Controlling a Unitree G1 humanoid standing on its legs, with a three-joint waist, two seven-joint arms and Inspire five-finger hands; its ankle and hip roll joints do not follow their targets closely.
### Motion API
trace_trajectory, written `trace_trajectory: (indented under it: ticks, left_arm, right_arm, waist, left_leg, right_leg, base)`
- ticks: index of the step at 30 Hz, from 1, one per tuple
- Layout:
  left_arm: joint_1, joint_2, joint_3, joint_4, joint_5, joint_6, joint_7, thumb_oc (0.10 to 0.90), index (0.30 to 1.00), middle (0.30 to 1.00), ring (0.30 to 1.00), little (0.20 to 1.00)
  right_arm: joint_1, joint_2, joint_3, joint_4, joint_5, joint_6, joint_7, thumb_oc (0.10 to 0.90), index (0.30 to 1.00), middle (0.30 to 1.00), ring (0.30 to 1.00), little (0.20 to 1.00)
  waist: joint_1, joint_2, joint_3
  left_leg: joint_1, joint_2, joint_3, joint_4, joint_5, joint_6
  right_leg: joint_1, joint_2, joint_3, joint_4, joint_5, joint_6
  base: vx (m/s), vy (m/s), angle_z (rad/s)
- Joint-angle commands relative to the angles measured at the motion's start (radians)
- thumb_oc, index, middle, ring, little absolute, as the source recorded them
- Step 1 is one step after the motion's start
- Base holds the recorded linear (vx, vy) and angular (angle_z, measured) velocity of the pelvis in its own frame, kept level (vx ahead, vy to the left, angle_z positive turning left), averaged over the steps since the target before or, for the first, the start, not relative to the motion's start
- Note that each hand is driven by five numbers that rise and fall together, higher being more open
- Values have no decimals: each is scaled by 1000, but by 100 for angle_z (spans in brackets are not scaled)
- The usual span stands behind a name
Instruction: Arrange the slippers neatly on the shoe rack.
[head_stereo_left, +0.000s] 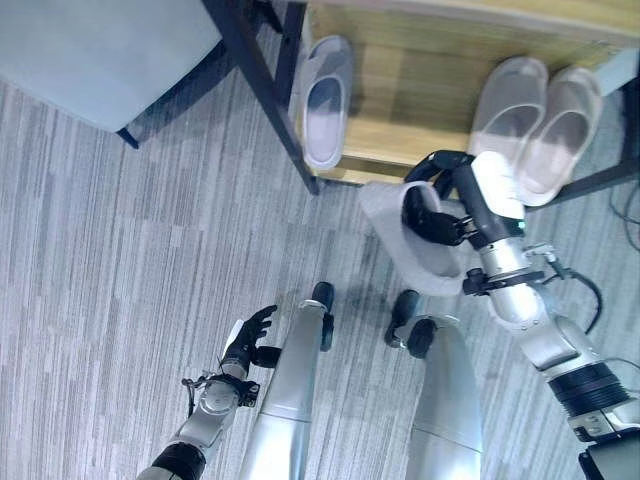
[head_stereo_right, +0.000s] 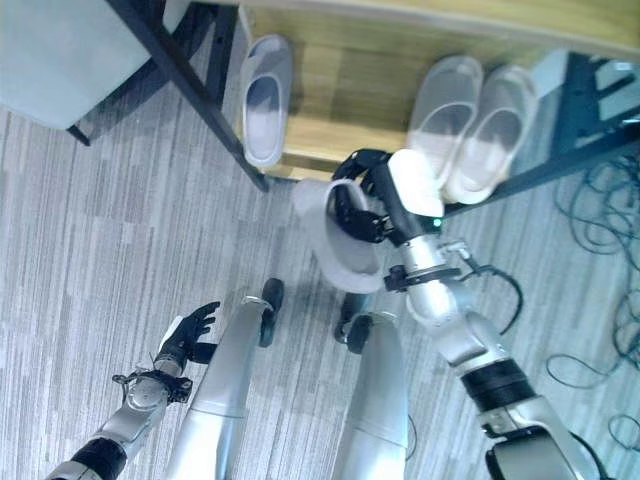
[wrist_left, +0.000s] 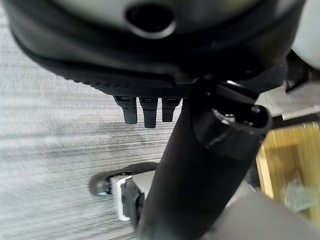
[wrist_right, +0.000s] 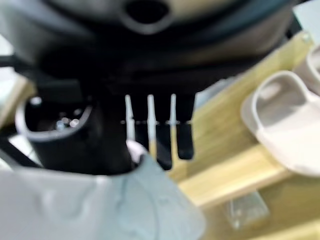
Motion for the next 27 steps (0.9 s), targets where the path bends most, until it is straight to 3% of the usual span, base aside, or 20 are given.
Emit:
trace_trajectory:
  ticks: [1,3,4,10,11,14,16,22,23,27]
  left_arm:
    - [72,-42,-19,-56,-36,-75,41,800,900,900,900,900]
    - [101,-8,-21,-142,-39,-85,56,800,900,900,900,900]
    - [102,-8,-20,-144,-39,-83,56,800,900,900,900,900]
    - [112,57,-16,-257,-49,-87,92,800,900,900,900,900]
    - [112,56,-15,-257,-49,-87,92,800,900,900,900,900]
    - [136,88,-38,-316,-52,-93,124,800,900,900,900,900]
    - [148,103,-48,-339,-55,-101,135,800,900,900,900,900]
    - [160,113,-60,-360,-61,-108,142,800,900,900,900,900]
    - [173,139,-92,-391,-77,-117,163,800,900,900,900,900]
    - [175,142,-100,-397,-86,-117,172,800,900,900,900,900]
  right_arm:
    - [-39,-56,-53,-159,-81,-17,-149,400,300,300,300,300]
    - [-102,-105,-53,-167,-130,3,-193,400,300,300,300,300]
    - [-106,-105,-50,-165,-131,4,-194,400,300,300,300,300]
    - [-335,-208,25,-160,-201,63,-253,400,300,300,300,300]
    - [-338,-208,26,-159,-201,63,-254,400,300,300,300,300]
    - [-441,-234,101,-155,-245,110,-275,400,300,300,300,300]
    - [-477,-239,141,-135,-259,125,-286,400,300,300,300,300]
    - [-534,-241,197,-101,-270,141,-294,400,300,300,300,300]
    - [-639,-234,303,31,-296,209,-307,400,300,300,300,300]
    - [-702,-201,356,110,-300,247,-318,400,300,300,300,300]
  waist:
    - [-14,36,-88]
    - [-8,39,-18]
    - [-10,39,-13]
    - [3,36,163]
    - [2,36,164]
    - [23,30,177]
    - [34,31,177]
    - [46,34,177]
    - [75,44,177]
    - [81,47,177]
  left_leg:
    - [-90,-27,-32,2,-20,0]
    - [-99,-40,-26,110,-76,3]
    - [-99,-40,-24,116,-80,4]
    - [-99,-41,16,401,-221,16]
    - [-99,-41,17,402,-222,16]
    - [-99,-40,19,568,-320,19]
    - [-99,-38,16,622,-349,18]
    - [-99,-34,14,673,-378,15]
    - [-99,-32,1,755,-420,3]
    - [-99,-25,3,777,-431,-1]
  right_leg:
    - [-38,-10,2,56,-74,3]
    - [-64,-21,29,187,-114,-6]
    - [-65,-22,31,194,-118,-5]
    - [-71,-9,81,477,-226,-41]
    - [-71,-9,82,478,-227,-41]
    - [-79,9,117,654,-291,-62]
    - [-81,21,127,710,-305,-66]
    - [-86,29,136,764,-324,-76]
    - [-82,31,141,850,-347,-90]
    - [-81,30,142,875,-350,-93]
  base:
    - [138,-24,11]
    - [134,-26,6]
    - [66,-11,10]
    - [69,-46,4]
    - [53,-42,-13]
    - [131,-46,-1]
    - [75,-15,-3]
    - [24,-10,-8]
    - [41,-18,-3]
    - [15,7,-12]
